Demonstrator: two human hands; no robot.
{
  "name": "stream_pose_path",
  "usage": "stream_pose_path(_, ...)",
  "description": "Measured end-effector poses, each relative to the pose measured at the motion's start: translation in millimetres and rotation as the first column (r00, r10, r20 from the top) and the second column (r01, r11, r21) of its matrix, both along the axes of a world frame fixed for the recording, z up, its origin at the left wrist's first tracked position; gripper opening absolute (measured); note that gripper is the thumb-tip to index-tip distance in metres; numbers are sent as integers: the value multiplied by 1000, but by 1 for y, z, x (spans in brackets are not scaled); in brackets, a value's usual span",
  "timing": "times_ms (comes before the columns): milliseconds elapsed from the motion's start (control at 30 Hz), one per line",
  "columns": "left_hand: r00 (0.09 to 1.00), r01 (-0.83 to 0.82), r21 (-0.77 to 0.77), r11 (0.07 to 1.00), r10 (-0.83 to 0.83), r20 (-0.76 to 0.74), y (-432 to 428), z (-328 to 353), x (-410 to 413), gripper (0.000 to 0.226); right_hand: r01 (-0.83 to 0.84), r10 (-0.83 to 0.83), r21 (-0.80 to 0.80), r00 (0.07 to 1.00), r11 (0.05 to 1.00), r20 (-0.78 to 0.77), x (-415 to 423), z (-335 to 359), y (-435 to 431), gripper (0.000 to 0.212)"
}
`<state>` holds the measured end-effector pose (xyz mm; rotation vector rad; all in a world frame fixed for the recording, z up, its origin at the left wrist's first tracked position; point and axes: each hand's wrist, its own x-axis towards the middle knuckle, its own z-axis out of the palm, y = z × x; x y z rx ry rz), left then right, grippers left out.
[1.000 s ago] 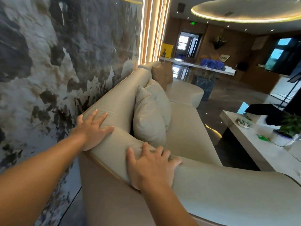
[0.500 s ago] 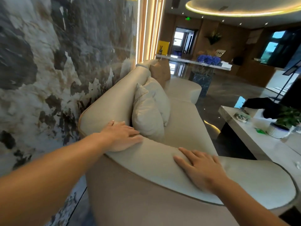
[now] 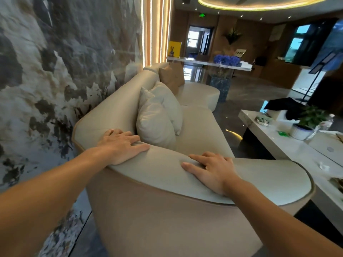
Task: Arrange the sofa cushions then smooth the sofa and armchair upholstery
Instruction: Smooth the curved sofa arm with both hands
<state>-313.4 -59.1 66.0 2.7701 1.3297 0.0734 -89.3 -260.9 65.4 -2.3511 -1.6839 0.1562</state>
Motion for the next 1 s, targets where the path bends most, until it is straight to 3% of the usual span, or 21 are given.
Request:
stream_pose_path(200,999,-32,61,998,31,18,-37,-8,-6,79,-41,41,-12,999,999,-10,2,1,-33,84)
stream_pose_path(467,989,-64,114,991,47,143,-48,-14,-5,66,-39,39,-9,998,999,40,1,0,-39,82)
stream_pose_path(1000,987,-1,94,996,-14,163,54,-10,-17,67,37,-36,-36,998,999,45,-22,3,52,78)
